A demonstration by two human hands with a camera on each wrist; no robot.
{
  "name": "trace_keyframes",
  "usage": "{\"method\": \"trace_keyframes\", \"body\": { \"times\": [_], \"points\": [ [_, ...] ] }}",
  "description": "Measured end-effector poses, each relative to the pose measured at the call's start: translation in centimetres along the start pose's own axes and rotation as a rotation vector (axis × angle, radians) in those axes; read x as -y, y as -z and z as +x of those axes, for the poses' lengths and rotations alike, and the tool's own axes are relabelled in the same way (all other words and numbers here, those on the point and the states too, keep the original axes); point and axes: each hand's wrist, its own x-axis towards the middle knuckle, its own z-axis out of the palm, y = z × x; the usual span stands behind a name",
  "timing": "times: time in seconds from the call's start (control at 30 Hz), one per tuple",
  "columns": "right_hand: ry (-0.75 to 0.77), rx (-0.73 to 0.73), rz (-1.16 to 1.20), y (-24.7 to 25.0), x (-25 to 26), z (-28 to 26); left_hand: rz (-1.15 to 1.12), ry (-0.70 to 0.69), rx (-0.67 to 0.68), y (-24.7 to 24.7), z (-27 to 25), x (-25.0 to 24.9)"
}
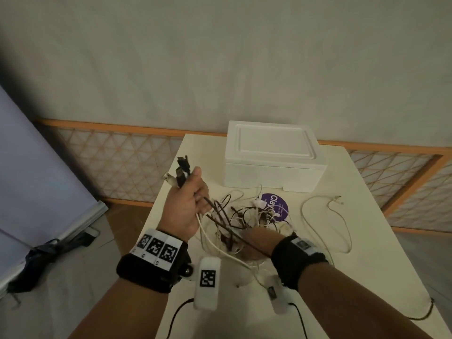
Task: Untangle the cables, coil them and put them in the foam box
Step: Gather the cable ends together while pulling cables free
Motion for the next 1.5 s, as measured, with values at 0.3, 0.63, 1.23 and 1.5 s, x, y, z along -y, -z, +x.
{"method": "trace_keyframes", "body": {
  "times": [0.3,0.63,1.23,1.5],
  "points": [
    [-0.267,0.174,-0.099,-1.1,-5.9,0.4,-0.074,-0.014,-0.114,3.2,-0.2,-1.3],
    [0.34,-0.466,0.443,7.1,5.7,-4.8,0.121,0.045,0.01,0.4,-0.9,1.4],
    [0.199,-0.742,0.755,10.4,3.4,-4.9,0.191,-0.104,-0.217,3.0,-0.5,-0.9],
    [0.362,-0.762,0.443,10.5,5.7,-5.9,0.373,-0.028,0.034,1.1,-0.6,0.9]
  ]
}}
